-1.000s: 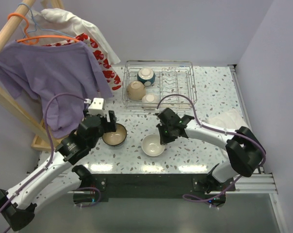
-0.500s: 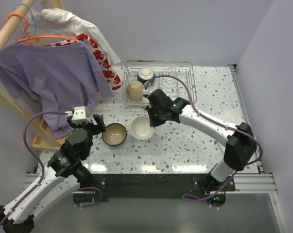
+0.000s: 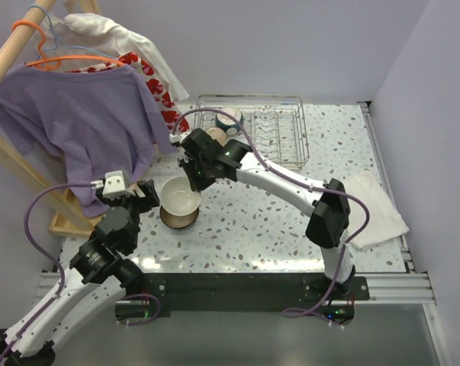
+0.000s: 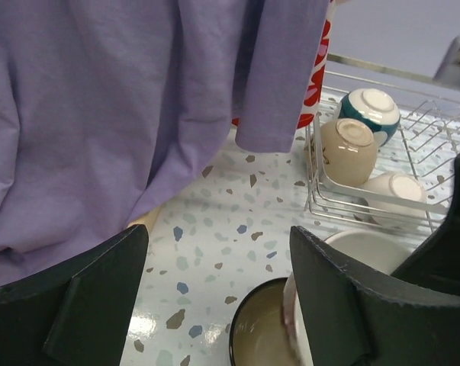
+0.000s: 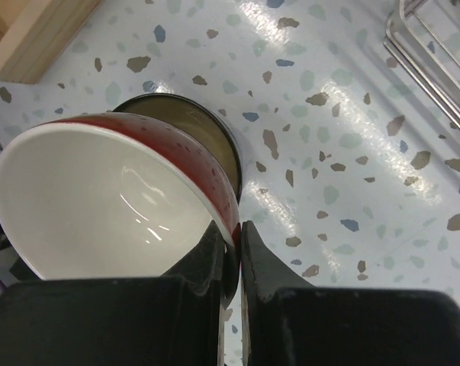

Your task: Unload the bowls from the dish rack

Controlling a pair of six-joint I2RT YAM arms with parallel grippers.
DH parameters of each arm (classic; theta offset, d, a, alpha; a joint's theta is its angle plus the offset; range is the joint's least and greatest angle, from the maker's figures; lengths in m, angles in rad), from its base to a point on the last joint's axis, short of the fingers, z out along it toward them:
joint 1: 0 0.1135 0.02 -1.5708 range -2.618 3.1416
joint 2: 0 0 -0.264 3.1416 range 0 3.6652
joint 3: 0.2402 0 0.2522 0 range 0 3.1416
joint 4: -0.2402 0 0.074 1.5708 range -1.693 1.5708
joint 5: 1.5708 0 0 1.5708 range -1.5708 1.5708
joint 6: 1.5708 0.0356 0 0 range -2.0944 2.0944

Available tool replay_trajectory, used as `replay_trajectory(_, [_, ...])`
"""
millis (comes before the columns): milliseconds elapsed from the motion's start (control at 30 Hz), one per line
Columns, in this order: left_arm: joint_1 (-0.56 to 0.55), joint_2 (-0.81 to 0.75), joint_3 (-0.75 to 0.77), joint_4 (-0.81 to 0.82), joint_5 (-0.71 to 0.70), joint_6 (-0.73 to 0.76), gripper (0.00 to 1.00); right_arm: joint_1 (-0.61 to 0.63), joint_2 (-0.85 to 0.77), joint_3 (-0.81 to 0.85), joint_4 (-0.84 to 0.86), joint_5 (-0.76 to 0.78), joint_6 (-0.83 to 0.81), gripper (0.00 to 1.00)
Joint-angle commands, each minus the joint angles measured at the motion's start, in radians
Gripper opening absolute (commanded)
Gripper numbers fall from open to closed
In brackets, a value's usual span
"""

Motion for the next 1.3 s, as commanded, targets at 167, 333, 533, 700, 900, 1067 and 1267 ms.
replay_trajectory(167, [0.006,-0.079,-0.012,0.033,-0.066,-0.021,0.80,0.057,0.114,0.123,-0.059,-0.010,-0.031,0.00])
replay_trajectory(333, [0.006,-0.062,-0.009,0.027,-0.059,-0.016,0.80,0.057,0.129,0.089,-0.037,0.013,-0.031,0.00])
replay_trajectory(533, [0.006,-0.051,-0.007,0.027,-0.045,-0.013,0.80,0.055,0.138,0.080,-0.017,0.010,-0.026,0.16])
replay_trajectory(700, [0.006,-0.047,-0.005,0.027,-0.039,-0.010,0.80,0.057,0.138,0.071,0.013,0.005,-0.019,0.12])
replay_trajectory(900, [0.008,-0.039,-0.007,0.027,-0.031,-0.007,0.79,0.057,0.141,0.043,0.070,-0.006,0.004,0.04])
replay_trajectory(1067, [0.008,-0.031,-0.004,0.026,-0.023,-0.005,0.80,0.055,0.131,0.004,0.113,-0.006,0.020,0.19])
replay_trajectory(1267, [0.008,-0.024,-0.005,0.027,-0.014,-0.005,0.80,0.055,0.088,-0.021,0.136,0.013,0.024,0.52])
